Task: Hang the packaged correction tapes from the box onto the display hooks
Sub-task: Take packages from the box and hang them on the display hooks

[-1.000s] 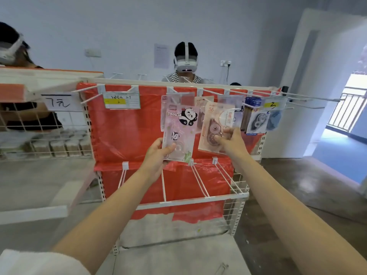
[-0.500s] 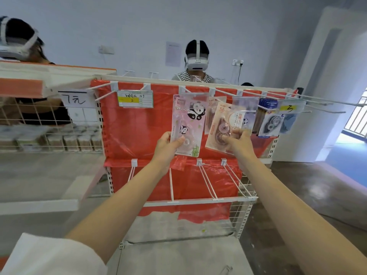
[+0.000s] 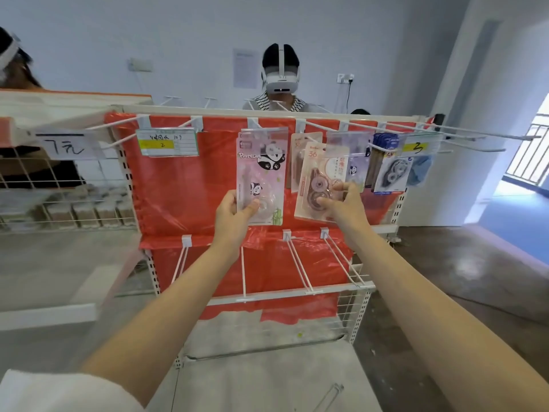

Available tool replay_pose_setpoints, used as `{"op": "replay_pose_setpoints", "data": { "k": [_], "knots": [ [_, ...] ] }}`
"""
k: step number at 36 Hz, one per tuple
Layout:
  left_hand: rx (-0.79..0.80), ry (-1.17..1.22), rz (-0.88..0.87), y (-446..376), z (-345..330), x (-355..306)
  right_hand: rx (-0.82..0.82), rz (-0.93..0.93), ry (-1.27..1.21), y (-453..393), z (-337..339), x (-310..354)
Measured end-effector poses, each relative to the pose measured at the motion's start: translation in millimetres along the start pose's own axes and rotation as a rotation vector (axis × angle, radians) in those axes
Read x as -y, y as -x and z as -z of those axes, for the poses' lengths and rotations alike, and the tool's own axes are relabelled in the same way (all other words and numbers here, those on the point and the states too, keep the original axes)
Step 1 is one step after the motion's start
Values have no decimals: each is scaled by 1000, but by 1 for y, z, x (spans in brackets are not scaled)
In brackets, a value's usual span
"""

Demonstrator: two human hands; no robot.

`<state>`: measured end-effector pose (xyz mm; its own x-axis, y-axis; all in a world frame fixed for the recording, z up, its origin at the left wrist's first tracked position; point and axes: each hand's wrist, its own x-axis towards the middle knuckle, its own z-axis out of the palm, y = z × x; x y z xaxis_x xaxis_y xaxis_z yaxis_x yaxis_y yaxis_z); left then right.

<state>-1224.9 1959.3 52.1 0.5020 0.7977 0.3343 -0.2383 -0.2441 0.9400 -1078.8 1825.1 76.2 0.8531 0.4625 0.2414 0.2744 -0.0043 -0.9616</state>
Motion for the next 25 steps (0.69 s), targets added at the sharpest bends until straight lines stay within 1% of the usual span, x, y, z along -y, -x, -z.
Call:
{"op": "replay_pose_setpoints", "data": {
  "k": [7, 11, 15, 20, 23, 25],
  "knots": [
    [-26, -33, -21, -2, 1, 5, 28, -9, -13, -12, -5, -1],
    [-62, -63, 3, -8, 1, 7, 31, 9, -15, -17, -7, -3],
    [-69, -74, 50, -14, -5, 10, 54, 14, -42, -22, -6, -10],
    [-20, -71, 162, -20, -10, 24, 73, 14, -108, -29, 2, -26],
    [-2, -11, 222, -23, -14, 29, 80, 10, -122, -32, 9, -34],
    [-1, 1, 225, -27, -16, 31, 77, 9, -99, -35, 12, -38]
  ]
}}
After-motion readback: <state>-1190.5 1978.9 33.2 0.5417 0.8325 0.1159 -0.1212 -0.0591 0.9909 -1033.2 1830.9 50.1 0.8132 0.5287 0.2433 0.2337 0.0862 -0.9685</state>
